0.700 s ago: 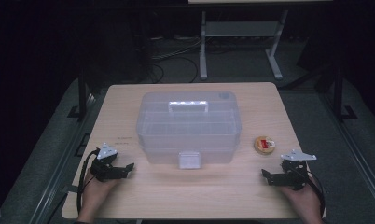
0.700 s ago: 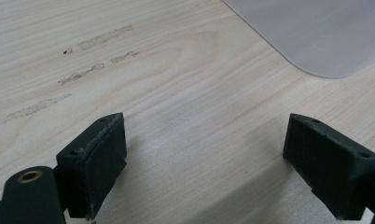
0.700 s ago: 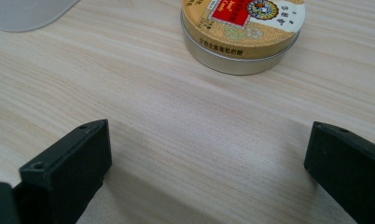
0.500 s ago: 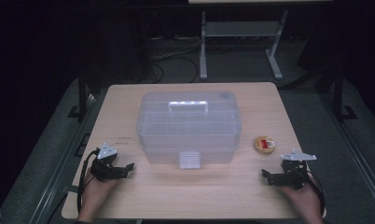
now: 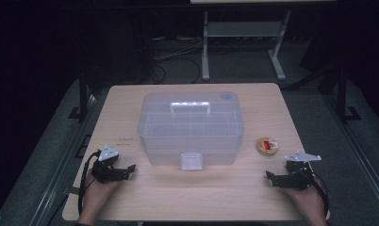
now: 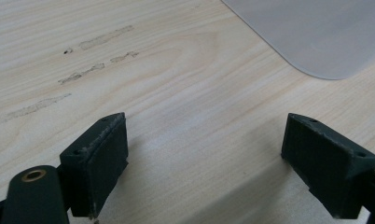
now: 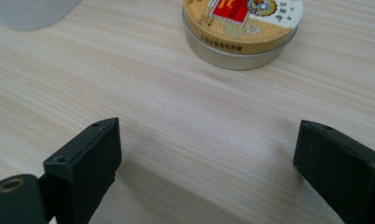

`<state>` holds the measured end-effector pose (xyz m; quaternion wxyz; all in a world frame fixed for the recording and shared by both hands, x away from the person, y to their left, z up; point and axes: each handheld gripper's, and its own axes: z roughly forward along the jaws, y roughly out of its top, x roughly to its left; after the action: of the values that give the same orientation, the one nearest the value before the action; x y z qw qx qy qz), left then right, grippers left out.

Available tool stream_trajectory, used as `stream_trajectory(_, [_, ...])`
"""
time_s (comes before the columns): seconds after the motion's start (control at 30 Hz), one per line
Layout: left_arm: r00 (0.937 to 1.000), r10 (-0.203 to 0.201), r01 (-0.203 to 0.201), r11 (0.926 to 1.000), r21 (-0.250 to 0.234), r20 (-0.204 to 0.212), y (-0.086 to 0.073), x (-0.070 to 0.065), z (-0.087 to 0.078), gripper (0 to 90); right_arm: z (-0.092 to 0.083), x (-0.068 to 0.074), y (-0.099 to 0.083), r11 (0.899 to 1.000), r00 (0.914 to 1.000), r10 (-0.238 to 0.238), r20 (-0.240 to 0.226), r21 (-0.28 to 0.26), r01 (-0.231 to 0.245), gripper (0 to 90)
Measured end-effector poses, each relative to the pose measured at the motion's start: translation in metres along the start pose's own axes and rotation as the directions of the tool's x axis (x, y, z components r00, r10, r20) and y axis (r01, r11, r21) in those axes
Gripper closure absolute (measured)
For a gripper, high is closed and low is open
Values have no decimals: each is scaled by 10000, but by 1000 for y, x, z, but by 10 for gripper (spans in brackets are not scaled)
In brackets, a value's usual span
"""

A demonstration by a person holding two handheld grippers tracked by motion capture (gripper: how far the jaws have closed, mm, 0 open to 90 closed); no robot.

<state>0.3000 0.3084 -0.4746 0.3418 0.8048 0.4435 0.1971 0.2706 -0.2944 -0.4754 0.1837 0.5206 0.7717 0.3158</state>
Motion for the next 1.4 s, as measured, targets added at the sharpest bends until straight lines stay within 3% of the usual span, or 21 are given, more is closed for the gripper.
stream_trajectory(0.1, [9998,136,-134,9998,-123,125,-1,0,-2,213,-4,-1,8,9996,9999,-60,-111,-285,57,134])
stream_trajectory(0.3, [9995,305,-304,9995,-100,111,1,1,-6,265,-5,1,14,9987,9992,-309,-264,-401,299,149])
stream_trajectory(0.67, [9987,224,-200,9985,-508,461,14,2,-16,509,-11,-3,26,9944,9902,-411,-1334,-1020,275,389])
stream_trajectory(0.83, [9986,273,-262,9993,-252,449,18,2,-14,607,-10,-1,33,9928,9875,-619,-1453,-1111,458,463])
stream_trajectory(1.17, [9963,166,-162,9999,-56,843,29,2,-18,885,-9,6,49,9860,9814,-1048,-1611,-1452,815,767])
stream_trajectory(1.3, [9952,200,-192,9998,-94,962,35,1,-20,898,-7,8,55,9847,9771,-1200,-1756,-1459,947,883])
stream_trajectory(1.4, [9941,261,-255,9996,-72,1050,38,0,-20,898,-6,10,60,9836,9728,-1333,-1893,-1454,1065,898])
